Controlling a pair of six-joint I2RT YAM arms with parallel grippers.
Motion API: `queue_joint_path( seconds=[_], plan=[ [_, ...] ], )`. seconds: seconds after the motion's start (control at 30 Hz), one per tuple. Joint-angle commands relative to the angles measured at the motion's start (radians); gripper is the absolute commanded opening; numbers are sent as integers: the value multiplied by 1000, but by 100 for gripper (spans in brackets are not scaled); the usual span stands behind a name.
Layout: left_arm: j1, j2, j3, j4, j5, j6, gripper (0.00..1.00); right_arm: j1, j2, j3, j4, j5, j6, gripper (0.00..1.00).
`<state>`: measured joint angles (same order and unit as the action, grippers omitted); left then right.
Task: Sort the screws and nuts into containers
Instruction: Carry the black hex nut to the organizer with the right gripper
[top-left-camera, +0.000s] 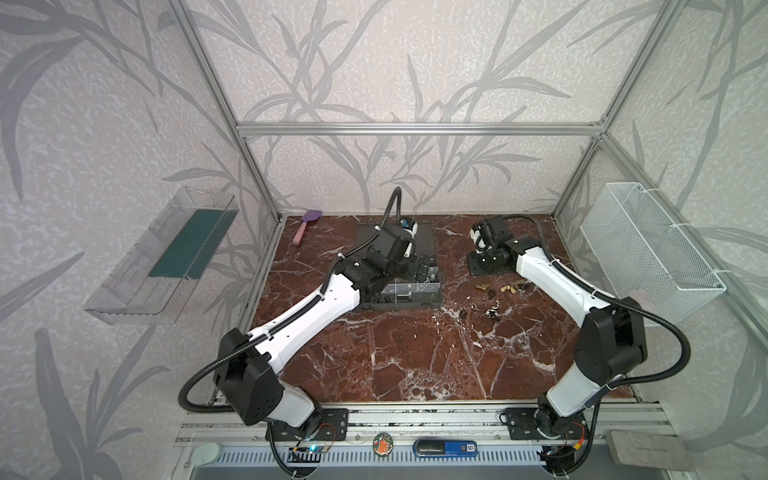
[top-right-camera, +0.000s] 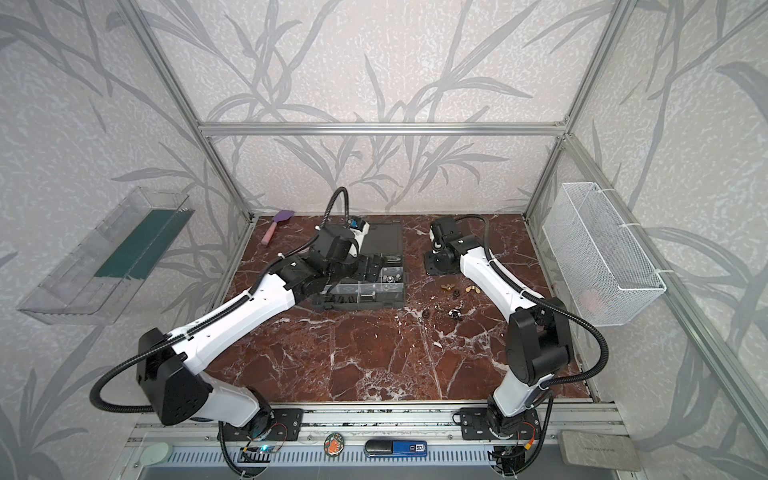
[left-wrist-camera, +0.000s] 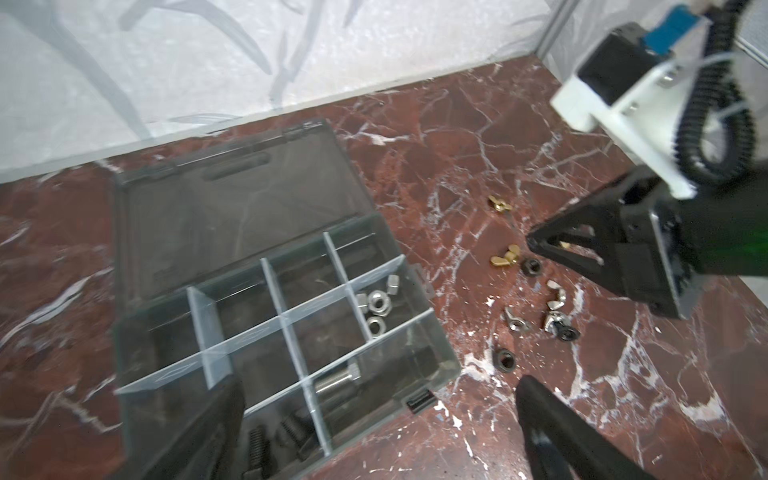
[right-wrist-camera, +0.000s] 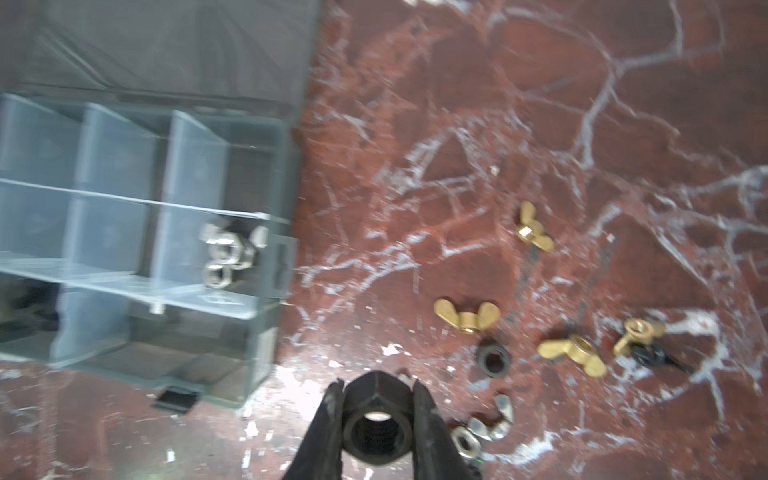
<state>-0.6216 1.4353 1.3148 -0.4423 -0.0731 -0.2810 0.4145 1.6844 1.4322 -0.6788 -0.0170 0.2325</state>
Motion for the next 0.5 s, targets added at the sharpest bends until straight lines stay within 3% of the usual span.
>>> queue_joint_path(
  seconds=[0.0,0.3,0.47],
  plan=[
    [85,-83,-81,-69,0,-67,99,76,56,85,25,-22,21,11],
    [313,-271,-302,-24,146,-154,99,262,295,362,26,-41,28,11],
    [400,-275,-368,54,238,-241,99,337,443,519,20,-53,35,11]
  ],
)
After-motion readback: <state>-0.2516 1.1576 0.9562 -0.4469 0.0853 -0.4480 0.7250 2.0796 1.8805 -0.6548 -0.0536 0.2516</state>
